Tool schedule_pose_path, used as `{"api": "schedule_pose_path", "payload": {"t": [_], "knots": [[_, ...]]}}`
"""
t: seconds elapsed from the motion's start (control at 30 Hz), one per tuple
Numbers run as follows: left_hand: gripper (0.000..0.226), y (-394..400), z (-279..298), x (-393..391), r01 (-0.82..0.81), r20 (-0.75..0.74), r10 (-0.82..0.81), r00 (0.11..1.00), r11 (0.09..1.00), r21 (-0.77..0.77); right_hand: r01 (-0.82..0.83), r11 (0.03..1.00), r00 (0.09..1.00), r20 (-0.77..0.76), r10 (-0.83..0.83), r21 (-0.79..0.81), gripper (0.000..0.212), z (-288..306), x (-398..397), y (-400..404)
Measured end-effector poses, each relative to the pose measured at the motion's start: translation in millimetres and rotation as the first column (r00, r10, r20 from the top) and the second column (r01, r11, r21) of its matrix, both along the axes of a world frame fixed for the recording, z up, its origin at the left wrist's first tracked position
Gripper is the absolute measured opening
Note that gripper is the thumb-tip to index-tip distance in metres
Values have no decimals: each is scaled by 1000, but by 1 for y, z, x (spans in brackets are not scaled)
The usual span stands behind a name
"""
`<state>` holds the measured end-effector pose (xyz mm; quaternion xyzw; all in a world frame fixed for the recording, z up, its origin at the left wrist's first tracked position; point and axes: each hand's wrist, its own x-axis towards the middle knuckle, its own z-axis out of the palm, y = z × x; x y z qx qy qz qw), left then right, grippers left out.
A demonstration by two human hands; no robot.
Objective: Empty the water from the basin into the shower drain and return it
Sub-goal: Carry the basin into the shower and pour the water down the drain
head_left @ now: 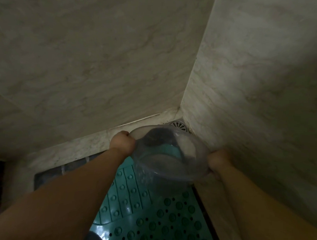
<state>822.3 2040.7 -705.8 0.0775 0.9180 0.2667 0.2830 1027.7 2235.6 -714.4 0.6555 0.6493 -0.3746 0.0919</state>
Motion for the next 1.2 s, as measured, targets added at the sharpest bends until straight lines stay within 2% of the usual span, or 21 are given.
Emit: {"api": "schedule_pose_path", "payload": {"t": [0.17, 0.37, 0.5, 0.93, 1.2], "knots": [[37, 0, 4, 4, -23, -16, 23, 1000, 1000, -4, -18, 1000, 1000, 25, 18, 2, 34, 7, 1, -1], [47, -1, 7, 4, -41, 4, 41, 999, 999, 2, -8, 1000, 1000, -29, 8, 20, 32, 7, 0, -4], [47, -1, 8, 5, -54, 13, 53, 998, 998, 21, 7, 1000, 998, -67, -6, 16, 25, 10, 0, -4], [39, 1, 11, 9, -83, 23, 82, 996, 994, 66, 24, 1000, 994, -108, -23, 11, 30, 17, 2, -7], [47, 2, 15, 11, -157, 105, 145, 984, 980, 118, 112, 992, 977, -173, -122, -65, 29, 20, 6, -8]]}}
